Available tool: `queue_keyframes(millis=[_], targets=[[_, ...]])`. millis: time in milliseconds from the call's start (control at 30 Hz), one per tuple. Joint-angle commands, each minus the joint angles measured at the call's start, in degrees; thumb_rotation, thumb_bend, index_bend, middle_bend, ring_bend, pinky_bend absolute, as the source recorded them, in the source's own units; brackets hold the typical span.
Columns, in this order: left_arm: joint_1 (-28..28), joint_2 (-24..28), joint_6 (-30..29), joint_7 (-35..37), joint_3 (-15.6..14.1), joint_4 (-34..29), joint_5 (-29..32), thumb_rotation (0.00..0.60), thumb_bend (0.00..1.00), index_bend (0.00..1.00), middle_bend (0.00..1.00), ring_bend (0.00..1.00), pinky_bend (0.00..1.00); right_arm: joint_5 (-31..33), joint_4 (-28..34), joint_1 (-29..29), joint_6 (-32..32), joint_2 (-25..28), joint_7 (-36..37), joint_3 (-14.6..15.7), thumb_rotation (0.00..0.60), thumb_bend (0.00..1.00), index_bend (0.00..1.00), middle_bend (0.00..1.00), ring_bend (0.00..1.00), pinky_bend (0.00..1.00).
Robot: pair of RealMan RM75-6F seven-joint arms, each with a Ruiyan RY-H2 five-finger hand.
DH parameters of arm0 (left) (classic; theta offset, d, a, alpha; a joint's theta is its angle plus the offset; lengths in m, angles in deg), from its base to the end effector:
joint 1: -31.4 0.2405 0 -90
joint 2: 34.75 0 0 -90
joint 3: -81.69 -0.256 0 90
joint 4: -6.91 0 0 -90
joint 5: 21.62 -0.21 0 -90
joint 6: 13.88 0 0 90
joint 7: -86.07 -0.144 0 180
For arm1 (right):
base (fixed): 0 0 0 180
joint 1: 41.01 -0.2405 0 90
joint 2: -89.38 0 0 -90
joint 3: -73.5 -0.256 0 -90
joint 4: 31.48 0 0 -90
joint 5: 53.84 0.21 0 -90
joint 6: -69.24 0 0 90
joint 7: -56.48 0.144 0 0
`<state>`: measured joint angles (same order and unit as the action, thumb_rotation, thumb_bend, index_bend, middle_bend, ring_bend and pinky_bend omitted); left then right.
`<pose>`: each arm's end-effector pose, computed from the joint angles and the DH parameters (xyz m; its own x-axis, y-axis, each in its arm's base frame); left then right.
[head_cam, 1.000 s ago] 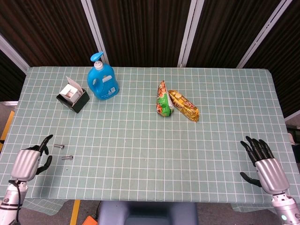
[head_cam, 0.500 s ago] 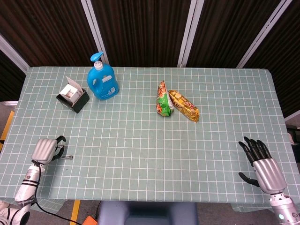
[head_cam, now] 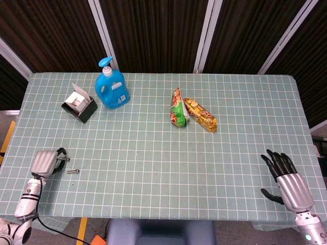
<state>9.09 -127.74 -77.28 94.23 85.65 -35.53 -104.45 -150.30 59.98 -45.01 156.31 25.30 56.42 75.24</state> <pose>-0.3728 0.3037 0.0521 0.5844 0.1599 0.7955 0.8110 -0.0843 -0.5789 -0.2971 -0.1574 0.1440 0.4235 -0.0516 0.9045 -0.8955 -0.1747 0.4093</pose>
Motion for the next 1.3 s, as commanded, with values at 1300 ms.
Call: queue_keyframes(millis=[1300], targets=[[-0.91,-3.20,-2.06,3.32,-0.54,7.17,-0.43,0.600,0.42,0.59,1.00,1.00,1.00,-0.32,0.61,-0.15,-1.12,0.59,0.34,0.75,0.600,0.27,0.00,0.00,0.00,0.00]])
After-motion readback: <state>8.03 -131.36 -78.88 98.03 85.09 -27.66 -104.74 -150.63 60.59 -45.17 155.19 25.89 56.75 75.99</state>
